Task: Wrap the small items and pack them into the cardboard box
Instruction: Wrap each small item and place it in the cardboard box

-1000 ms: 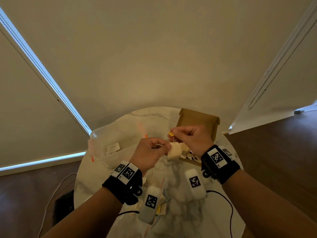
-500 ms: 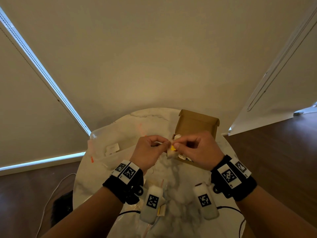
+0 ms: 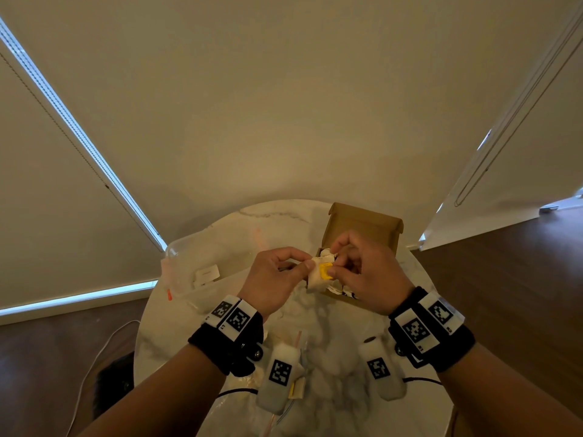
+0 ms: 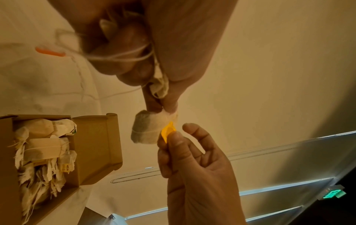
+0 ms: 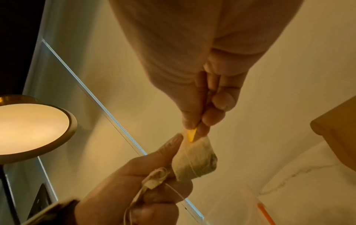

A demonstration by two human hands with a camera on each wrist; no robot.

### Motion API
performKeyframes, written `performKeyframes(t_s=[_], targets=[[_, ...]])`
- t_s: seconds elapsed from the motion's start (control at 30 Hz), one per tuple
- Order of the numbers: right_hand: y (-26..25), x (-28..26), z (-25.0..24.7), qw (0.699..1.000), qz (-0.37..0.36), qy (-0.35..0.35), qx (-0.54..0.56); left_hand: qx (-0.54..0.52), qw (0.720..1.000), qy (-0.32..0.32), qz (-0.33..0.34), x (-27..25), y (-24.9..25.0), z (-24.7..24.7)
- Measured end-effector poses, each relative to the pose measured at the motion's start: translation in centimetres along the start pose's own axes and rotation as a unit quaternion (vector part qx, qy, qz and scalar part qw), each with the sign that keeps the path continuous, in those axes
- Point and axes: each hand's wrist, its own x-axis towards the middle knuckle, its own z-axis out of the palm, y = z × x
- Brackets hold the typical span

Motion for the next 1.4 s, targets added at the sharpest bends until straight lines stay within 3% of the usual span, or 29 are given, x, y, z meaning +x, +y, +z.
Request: performKeyframes(t_s=[0.57,0.83,1.13,1.2,1.27,1.4], targets=[[0.3,0.1,0.7,0.999,0.010,0.036,0.032,-0.026,0.999,-0.043,0.005,0.1,-0.5,-0.5],[0.3,-0.2,0.6,0.992,0.065,0.019,0.111,-0.088,0.993,-0.071,-0.028,0.2,-1.8,-1.0],[0.3,0.0,1.1,0.984,0.070,0.069,0.150,-0.146,0.980,-0.090,-0.100,0.6,-1.6,-1.4],[0.1,-0.2,1.2,0.989,0.033,0.106,0.098,-0.155,0.979,-0.080,-0.104,0.8,-1.7,-1.3],[-0.6,-0.4,1.3,0.992,-0.062,0.110,0.001,-0.170,0.976,-0.069,-0.119,0.9,-1.9,-1.1],[-2.1,-0.9,2.3,0.969,-0.213,-0.001,-0.123,-0.190,0.967,-0.055,-0.160,0.7,-1.6,-0.5]])
